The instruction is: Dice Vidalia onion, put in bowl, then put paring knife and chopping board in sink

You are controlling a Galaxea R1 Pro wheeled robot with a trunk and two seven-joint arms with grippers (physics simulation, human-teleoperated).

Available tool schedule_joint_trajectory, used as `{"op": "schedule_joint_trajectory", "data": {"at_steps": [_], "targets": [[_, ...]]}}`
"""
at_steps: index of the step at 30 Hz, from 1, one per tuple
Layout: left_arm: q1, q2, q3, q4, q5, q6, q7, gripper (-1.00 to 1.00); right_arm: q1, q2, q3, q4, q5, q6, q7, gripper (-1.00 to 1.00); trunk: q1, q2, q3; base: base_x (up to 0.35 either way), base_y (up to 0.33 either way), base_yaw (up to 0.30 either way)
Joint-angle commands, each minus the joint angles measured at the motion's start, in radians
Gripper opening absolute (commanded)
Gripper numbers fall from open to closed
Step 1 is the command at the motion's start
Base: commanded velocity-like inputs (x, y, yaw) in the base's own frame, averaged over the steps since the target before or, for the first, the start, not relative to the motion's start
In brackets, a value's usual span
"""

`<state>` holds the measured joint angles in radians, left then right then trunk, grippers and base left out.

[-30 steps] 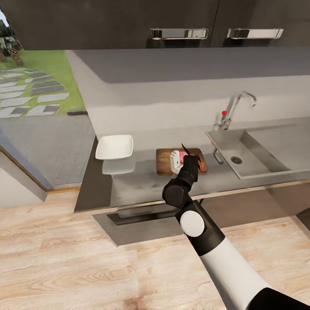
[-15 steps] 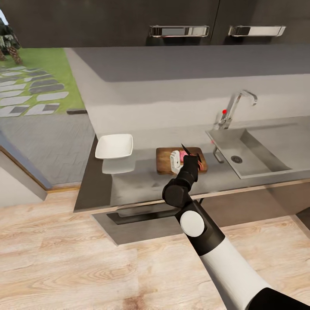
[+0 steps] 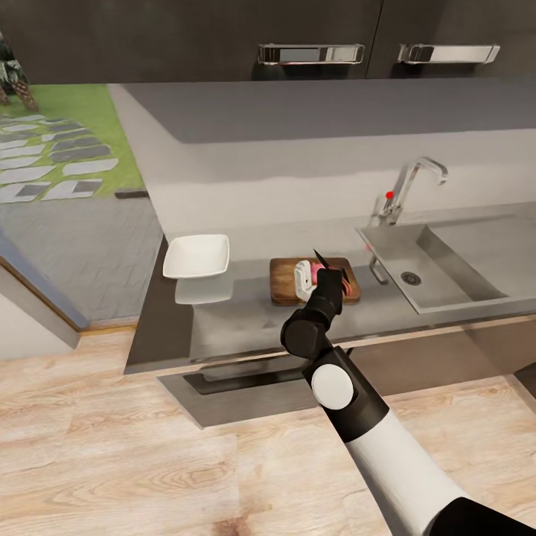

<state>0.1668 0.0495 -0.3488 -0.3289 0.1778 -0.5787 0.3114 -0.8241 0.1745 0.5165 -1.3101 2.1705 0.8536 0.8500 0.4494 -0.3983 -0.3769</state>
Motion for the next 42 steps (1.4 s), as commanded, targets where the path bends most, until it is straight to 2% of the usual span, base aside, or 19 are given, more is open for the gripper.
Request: {"op": "schedule_joint_trajectory", "data": {"at_steps": [1,6,11,16,42], "targets": [[0.0,0.001,-0.009,-0.002,0.009,-0.001,0.005,1.0,-0.001,0.0,0.002,0.0,0.009,0.002,0.011,-1.0,0.001,-0.002,-0.001,0.0,0.0,0.0],[0.0,0.001,-0.009,-0.002,0.009,-0.001,0.005,1.0,-0.001,0.0,0.002,0.0,0.009,0.002,0.015,-1.0,0.001,-0.002,-0.003,0.0,0.0,0.0],[0.0,0.001,-0.009,-0.002,0.009,-0.001,0.005,1.0,-0.001,0.0,0.002,0.0,0.009,0.003,0.057,-1.0,0.001,-0.002,-0.007,0.0,0.0,0.0],[0.0,0.001,-0.009,-0.001,0.01,-0.001,0.005,1.0,-0.001,0.0,0.003,0.0,0.01,0.004,0.066,-1.0,0.001,-0.002,-0.012,0.0,0.0,0.0],[0.0,0.001,-0.009,-0.001,0.01,-0.001,0.005,1.0,-0.001,0.0,0.003,0.0,0.011,0.003,0.066,-1.0,0.001,-0.002,-0.012,0.0,0.0,0.0]]}}
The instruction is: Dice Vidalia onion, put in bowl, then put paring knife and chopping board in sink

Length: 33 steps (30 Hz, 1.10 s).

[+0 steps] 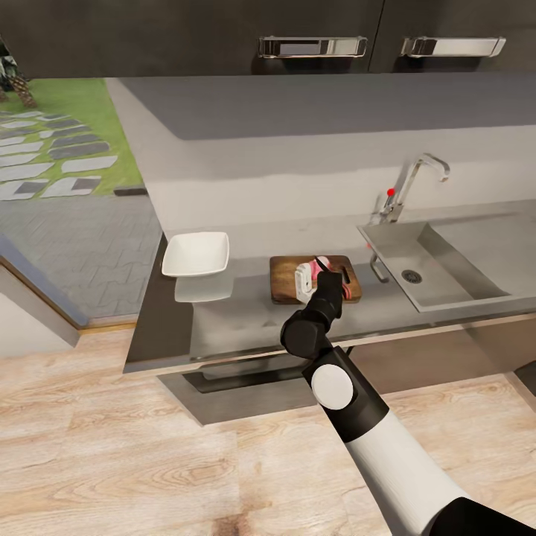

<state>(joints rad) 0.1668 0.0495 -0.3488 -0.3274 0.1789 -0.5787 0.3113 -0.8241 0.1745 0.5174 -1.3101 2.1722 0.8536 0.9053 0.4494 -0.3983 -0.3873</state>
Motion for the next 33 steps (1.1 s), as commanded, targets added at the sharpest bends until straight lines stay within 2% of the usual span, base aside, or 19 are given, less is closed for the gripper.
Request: {"op": "schedule_joint_trajectory", "data": {"at_steps": [1,33], "targets": [[0.0,0.001,-0.009,-0.002,0.009,-0.001,0.005,1.0,-0.001,0.0,0.002,0.0,0.009,0.003,0.011,-1.0,0.001,-0.002,-0.001,0.0,0.0,0.0],[0.0,0.001,-0.009,-0.002,0.009,-0.001,0.005,1.0,-0.001,0.0,0.003,0.0,0.011,0.002,0.01,-1.0,0.001,-0.002,-0.001,0.0,0.0,0.0]]}}
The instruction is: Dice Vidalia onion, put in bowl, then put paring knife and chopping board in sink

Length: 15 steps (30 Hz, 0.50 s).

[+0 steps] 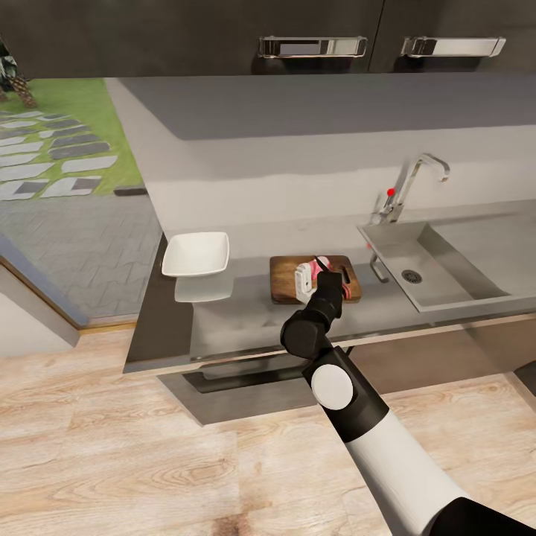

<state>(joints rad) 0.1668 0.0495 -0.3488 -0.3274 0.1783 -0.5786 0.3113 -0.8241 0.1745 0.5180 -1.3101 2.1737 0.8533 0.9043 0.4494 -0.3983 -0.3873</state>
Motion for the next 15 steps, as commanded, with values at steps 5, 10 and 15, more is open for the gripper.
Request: {"op": "schedule_joint_trajectory", "data": {"at_steps": [5,10,15], "targets": [[0.0,0.001,-0.009,-0.002,0.01,-0.001,0.005,1.0,-0.001,0.0,0.002,0.0,0.009,0.003,0.011,-1.0,0.001,-0.002,-0.001,0.0,0.0,0.0],[0.0,0.001,-0.009,-0.002,0.009,-0.001,0.005,1.0,-0.001,0.0,0.002,0.0,0.009,0.003,0.01,-1.0,0.001,-0.002,-0.001,0.0,0.0,0.0],[0.0,0.001,-0.009,-0.002,0.009,-0.001,0.005,1.0,-0.001,0.0,0.002,0.001,0.009,0.003,0.011,-1.0,0.001,-0.002,-0.001,0.0,0.0,0.0]]}}
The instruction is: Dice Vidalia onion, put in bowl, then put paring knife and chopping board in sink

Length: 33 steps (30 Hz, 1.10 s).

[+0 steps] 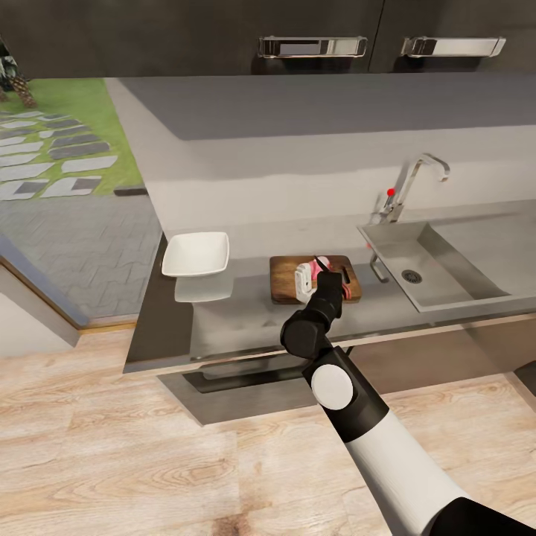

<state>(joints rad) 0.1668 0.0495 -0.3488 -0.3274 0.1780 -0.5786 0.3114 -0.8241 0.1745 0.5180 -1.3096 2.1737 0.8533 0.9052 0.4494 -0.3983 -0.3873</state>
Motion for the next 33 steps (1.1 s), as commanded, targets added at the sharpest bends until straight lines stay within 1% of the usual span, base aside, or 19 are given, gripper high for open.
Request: {"op": "schedule_joint_trajectory", "data": {"at_steps": [1,33], "targets": [[0.0,0.001,-0.009,-0.002,0.009,-0.001,0.005,1.0,-0.001,0.0,0.002,0.0,0.009,0.003,0.011,-1.0,0.001,-0.002,-0.001,0.0,0.0,0.0],[0.0,0.001,-0.009,-0.002,0.01,-0.001,0.005,1.0,-0.001,0.0,0.002,0.001,0.009,0.003,0.011,-1.0,0.001,-0.002,-0.001,0.0,0.0,0.0]]}}
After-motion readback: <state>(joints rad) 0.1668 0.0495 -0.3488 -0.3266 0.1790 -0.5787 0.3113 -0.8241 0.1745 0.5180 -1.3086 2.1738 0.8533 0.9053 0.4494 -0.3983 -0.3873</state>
